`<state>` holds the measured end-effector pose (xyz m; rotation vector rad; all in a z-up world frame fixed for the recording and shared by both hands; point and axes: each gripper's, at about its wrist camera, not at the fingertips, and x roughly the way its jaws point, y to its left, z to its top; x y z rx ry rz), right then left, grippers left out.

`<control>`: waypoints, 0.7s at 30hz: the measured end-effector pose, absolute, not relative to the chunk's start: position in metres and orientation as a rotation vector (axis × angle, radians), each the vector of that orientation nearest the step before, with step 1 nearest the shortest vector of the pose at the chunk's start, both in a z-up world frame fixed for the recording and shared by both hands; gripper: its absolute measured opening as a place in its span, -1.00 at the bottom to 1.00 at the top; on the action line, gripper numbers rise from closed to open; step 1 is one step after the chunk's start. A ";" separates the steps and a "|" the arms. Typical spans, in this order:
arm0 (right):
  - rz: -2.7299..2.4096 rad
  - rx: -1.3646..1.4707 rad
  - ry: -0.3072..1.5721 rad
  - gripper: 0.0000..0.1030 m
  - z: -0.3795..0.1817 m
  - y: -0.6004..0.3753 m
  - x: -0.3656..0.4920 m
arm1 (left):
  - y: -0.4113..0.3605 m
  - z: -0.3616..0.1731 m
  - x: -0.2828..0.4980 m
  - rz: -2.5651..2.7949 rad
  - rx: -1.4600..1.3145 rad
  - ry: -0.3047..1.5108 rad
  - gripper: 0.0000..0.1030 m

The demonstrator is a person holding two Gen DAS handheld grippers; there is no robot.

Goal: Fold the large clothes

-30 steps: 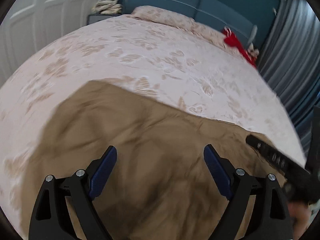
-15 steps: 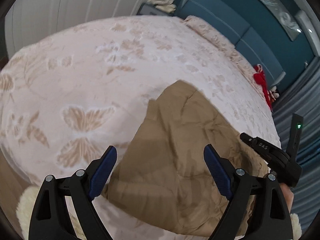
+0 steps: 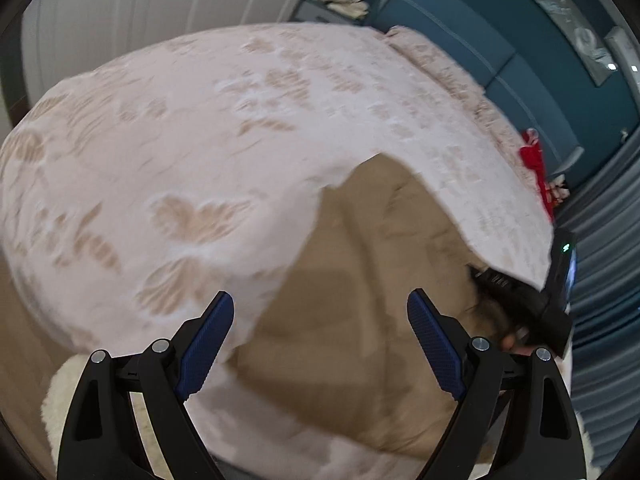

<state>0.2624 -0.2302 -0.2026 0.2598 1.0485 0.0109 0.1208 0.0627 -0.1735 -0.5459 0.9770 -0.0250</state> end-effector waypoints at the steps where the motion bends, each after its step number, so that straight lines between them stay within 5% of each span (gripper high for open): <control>1: 0.011 0.260 1.051 -0.90 -0.204 -0.230 0.263 | 0.064 -0.179 0.119 -0.020 -0.554 0.993 0.67; 10: -0.004 0.191 1.033 -0.92 -0.223 -0.221 0.264 | 0.056 -0.239 0.113 -0.143 -0.839 1.159 0.67; 19: 0.020 0.230 1.014 -0.94 -0.232 -0.227 0.267 | 0.042 -0.241 0.131 -0.167 -0.900 1.062 0.71; 21: 0.025 0.239 1.013 -0.94 -0.233 -0.228 0.268 | 0.035 -0.233 0.134 -0.202 -0.903 1.051 0.53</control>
